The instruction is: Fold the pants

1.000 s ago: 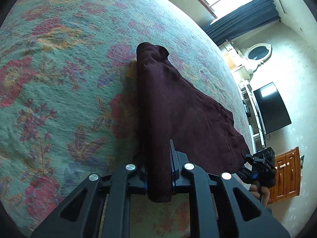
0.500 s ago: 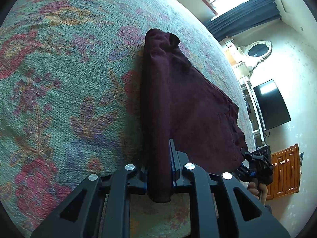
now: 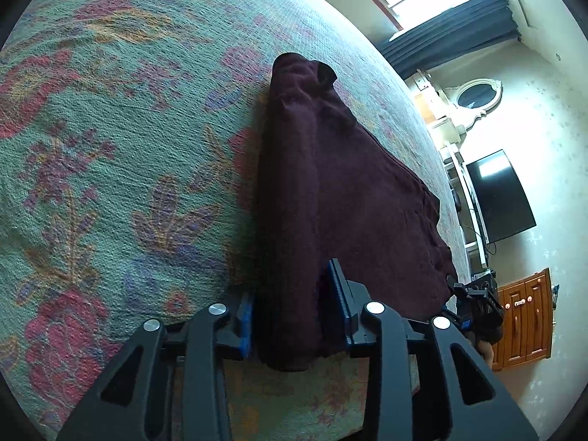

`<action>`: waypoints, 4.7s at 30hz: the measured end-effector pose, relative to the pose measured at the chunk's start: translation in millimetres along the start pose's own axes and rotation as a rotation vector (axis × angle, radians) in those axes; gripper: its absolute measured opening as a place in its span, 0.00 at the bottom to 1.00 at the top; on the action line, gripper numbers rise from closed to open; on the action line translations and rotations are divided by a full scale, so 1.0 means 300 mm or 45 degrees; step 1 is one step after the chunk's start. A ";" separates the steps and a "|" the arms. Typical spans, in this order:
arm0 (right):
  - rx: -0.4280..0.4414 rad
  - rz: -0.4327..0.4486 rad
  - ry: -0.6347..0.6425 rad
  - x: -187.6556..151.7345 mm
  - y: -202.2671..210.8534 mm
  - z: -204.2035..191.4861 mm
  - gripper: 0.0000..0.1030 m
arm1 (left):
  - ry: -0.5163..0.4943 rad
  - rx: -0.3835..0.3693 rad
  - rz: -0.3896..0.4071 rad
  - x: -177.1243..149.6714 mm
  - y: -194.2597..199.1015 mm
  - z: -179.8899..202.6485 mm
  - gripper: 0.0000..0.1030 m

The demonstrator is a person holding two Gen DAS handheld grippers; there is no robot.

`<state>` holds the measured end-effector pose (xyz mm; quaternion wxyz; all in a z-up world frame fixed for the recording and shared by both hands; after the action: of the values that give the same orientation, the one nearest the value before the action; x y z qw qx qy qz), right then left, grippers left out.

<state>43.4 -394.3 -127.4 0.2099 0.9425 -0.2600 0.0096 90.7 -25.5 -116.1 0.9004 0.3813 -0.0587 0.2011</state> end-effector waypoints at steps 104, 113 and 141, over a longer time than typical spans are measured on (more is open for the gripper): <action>-1.108 0.095 0.832 -0.407 0.071 -0.149 0.88 | -0.474 0.771 0.370 -0.264 0.096 0.188 0.82; -1.107 0.086 0.832 -0.414 0.063 -0.146 0.88 | -0.455 0.777 0.369 -0.260 0.099 0.180 0.82; -1.107 0.051 0.834 -0.430 0.042 -0.142 0.88 | -0.465 0.807 0.373 -0.262 0.096 0.181 0.82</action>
<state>-70.5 -324.3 -100.1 0.6501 0.7114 -0.1789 0.1981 9.8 -71.0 -79.5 0.6747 0.6574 -0.2068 0.2643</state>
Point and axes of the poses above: each gripper's, at about its wrist camera, not at the fingertips, and y roughly against the way its jaws point, z to its right, x to its top, the point moved 8 cm from there along -y, roughly the way its jaws point, and after that the axes turned 6 degrees about y, right-handed, at the moved point
